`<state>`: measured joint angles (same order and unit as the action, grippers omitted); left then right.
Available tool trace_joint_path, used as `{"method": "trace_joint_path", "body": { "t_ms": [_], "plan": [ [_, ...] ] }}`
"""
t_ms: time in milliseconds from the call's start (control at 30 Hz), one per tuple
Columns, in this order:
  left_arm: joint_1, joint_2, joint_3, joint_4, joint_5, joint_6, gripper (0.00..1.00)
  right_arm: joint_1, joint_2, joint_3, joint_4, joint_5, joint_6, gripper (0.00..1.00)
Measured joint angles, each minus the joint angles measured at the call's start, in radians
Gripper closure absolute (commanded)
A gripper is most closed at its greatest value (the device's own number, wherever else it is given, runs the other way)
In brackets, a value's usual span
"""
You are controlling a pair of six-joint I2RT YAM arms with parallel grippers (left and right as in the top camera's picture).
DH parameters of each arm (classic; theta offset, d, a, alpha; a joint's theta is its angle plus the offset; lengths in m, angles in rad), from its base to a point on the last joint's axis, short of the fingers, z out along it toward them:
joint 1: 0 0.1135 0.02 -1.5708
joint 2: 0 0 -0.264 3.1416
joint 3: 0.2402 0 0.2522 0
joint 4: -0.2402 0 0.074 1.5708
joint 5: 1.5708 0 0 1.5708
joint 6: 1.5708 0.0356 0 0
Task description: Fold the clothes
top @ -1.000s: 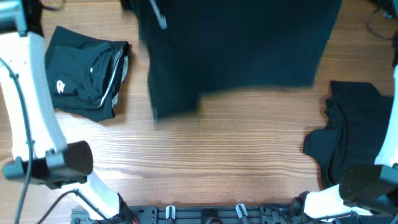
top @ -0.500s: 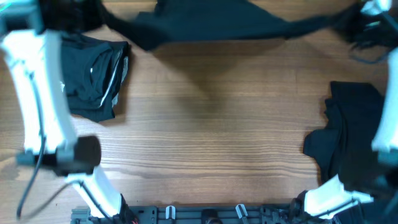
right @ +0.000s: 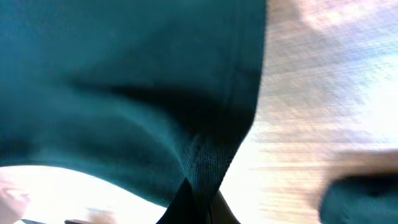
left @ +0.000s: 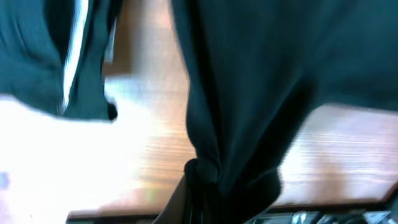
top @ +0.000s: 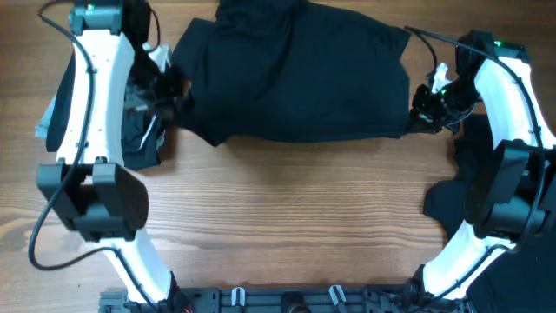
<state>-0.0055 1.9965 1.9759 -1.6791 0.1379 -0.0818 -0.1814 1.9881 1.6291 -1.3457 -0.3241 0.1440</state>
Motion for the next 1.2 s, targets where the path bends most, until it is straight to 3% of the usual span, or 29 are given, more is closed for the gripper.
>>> {"method": "trace_joint_path", "body": {
  "t_ms": [167,367,567,733,900,933,967,1033,1100,1167,1200],
  "plan": [
    [-0.002,-0.145,-0.322,0.074,-0.048,-0.053,0.96,-0.001,0.0,0.0,-0.063,0.076,-0.016,0.96],
    [-0.002,-0.387,-0.676,0.266,-0.061,-0.134,0.96,-0.001,-0.001,-0.021,-0.084,0.118,-0.011,0.95],
    [-0.002,-0.438,-0.917,0.402,-0.055,-0.209,0.89,-0.002,-0.005,-0.201,-0.013,0.167,0.034,0.88],
    [-0.001,-0.437,-0.934,0.405,-0.051,-0.228,0.78,-0.035,-0.005,-0.328,0.036,0.177,0.048,0.76],
    [-0.001,-0.437,-0.924,0.372,-0.051,-0.235,0.74,-0.103,-0.034,-0.328,0.077,0.159,0.026,0.69],
    [-0.001,-0.437,-0.913,0.36,-0.051,-0.235,0.73,-0.111,-0.048,-0.323,0.084,0.147,0.024,0.62],
    [-0.001,-0.437,-0.897,0.35,-0.051,-0.234,0.68,-0.123,-0.073,-0.317,0.102,0.128,0.016,0.55],
    [-0.001,-0.437,-0.823,0.34,-0.05,-0.236,0.58,-0.145,-0.129,-0.301,0.172,0.09,0.009,0.51],
    [-0.001,-0.437,-0.75,0.357,-0.05,-0.232,0.53,-0.153,-0.171,-0.289,0.24,0.065,0.014,0.53],
    [-0.001,-0.438,-0.697,0.414,-0.045,-0.225,0.53,-0.153,-0.183,-0.286,0.321,0.059,0.035,0.71],
    [-0.001,-0.439,-0.686,0.452,-0.043,-0.223,0.57,-0.153,-0.183,-0.287,0.354,0.06,0.052,0.76]
  ]
}}
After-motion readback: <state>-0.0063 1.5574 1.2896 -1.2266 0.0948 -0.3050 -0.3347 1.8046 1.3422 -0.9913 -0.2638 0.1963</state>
